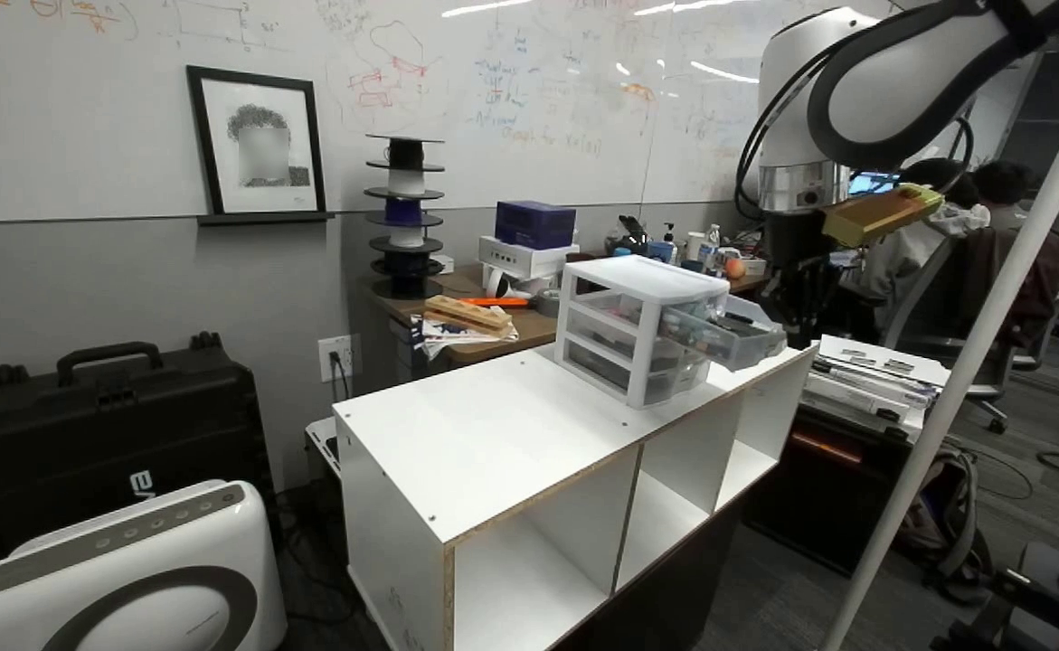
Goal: Put the white object in the drawer and close the drawer
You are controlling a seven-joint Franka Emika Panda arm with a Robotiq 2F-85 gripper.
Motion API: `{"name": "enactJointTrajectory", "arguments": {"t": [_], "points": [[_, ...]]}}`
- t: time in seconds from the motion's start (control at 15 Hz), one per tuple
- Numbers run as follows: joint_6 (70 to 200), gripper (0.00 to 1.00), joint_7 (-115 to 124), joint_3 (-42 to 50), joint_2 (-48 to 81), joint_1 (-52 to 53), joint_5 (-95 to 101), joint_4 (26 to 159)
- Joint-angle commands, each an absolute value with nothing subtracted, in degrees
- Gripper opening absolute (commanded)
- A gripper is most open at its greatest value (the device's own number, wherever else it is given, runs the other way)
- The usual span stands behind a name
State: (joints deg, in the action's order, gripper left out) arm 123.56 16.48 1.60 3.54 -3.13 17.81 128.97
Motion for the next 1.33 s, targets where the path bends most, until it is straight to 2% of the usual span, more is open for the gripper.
{"name": "enactJointTrajectory", "arguments": {"t": [0.0, 0.33, 0.8, 1.27], "points": [[125.25, 0.12, 20.82, 2.59, 7.62, -2.46, 20.26, 123.51], [125.35, 0.09, 26.58, 3.31, 11.01, -1.79, 22.16, 117.65], [124.92, 0.11, 28.2, 5.15, 16.16, -1.16, 21.68, 108.41], [124.49, 0.1, 26.67, 6.31, 17.89, -0.77, 21.28, 106.19]]}}
